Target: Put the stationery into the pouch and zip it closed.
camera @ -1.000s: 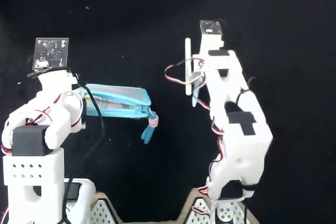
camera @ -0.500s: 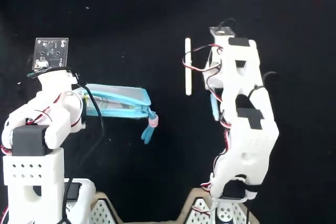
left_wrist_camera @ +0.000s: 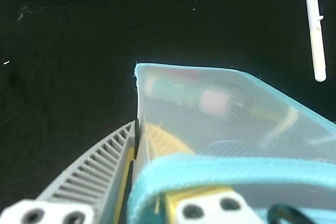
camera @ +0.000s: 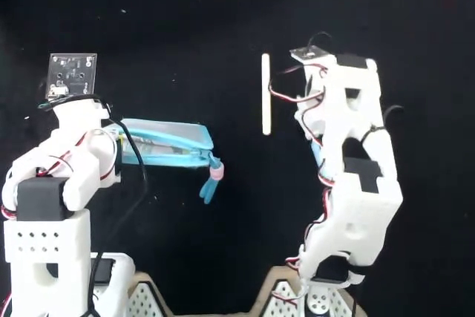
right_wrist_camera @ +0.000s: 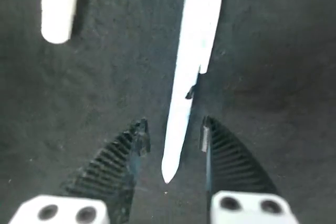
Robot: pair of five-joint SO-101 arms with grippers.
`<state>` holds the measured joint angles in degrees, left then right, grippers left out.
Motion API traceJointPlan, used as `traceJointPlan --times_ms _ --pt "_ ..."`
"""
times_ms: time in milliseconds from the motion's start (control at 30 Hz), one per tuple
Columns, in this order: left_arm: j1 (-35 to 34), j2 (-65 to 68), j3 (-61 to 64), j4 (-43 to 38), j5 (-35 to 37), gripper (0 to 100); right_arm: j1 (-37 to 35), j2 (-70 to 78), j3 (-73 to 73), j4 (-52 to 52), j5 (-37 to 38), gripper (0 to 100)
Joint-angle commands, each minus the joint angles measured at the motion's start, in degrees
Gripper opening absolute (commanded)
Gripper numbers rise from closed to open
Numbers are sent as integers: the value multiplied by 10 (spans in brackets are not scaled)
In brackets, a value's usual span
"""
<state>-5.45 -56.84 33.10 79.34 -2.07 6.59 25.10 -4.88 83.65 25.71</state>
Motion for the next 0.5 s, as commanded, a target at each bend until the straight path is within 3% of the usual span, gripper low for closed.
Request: traceJointPlan --times_ms 0,233,467 --pt "-6 0 -1 -6 4 33 -21 -22 -57 -12 6 153" --pt "-6 0 0 -6 4 33 -21 70 -160 -50 4 155" --pt "-4 0 0 -6 4 33 -25 166 -262 0 6 155"
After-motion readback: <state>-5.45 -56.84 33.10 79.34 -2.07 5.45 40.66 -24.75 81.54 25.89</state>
